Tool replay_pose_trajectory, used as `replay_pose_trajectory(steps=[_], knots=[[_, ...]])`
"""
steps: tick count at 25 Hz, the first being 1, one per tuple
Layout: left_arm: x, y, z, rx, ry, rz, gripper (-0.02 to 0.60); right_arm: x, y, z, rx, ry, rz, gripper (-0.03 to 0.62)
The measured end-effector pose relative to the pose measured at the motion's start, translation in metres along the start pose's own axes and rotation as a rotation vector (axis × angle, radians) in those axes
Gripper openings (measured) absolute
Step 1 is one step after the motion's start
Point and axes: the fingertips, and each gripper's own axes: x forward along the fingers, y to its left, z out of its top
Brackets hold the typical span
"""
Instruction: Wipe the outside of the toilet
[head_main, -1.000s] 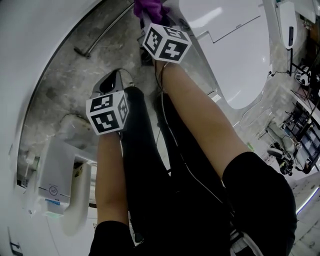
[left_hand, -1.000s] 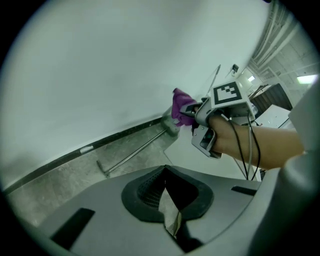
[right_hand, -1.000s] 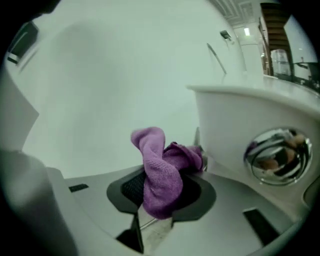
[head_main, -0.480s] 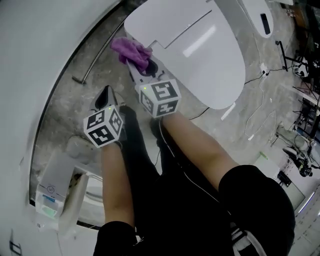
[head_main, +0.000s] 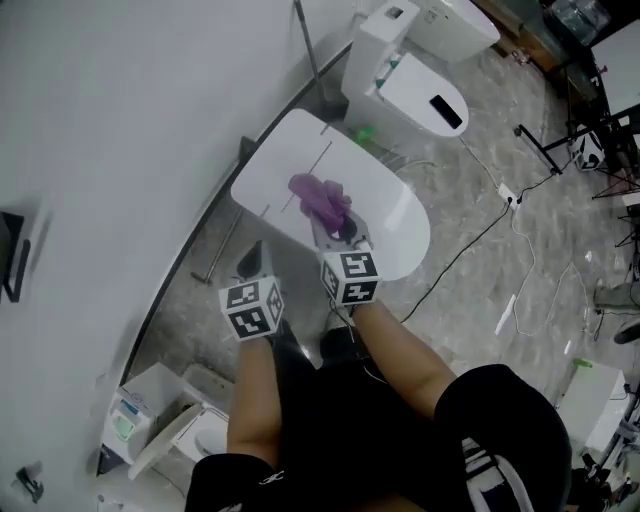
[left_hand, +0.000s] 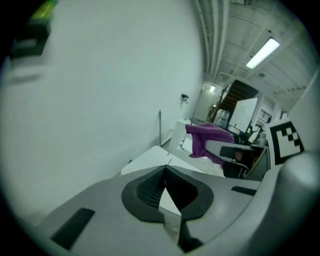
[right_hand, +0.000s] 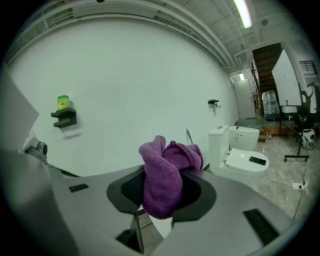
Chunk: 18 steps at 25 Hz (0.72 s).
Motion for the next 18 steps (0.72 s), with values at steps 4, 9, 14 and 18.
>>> replay_pose_trajectory(steps=[4, 9, 14, 18], knots=[[-0.041, -0.069, 0.043, 0.073, -0.026, -0.022, 0.006, -0.055, -0.011, 0.078, 0.046, -0.118, 0.005, 0.123], [-0.079, -0.149, 0.113, 0.061, -0.120, -0.048, 0.006, -0.113, -0.027, 0.180, -0.042, -0.265, 0.055, 0.123], [-0.114, -0.217, 0.209, 0.187, -0.295, -0.087, 0.006, -0.154, -0.042, 0.256, -0.064, -0.363, 0.079, 0.123], [-0.121, -0.237, 0.246, 0.218, -0.335, -0.127, 0.006, -0.165, -0.055, 0.292, -0.035, -0.411, 0.052, 0.123]])
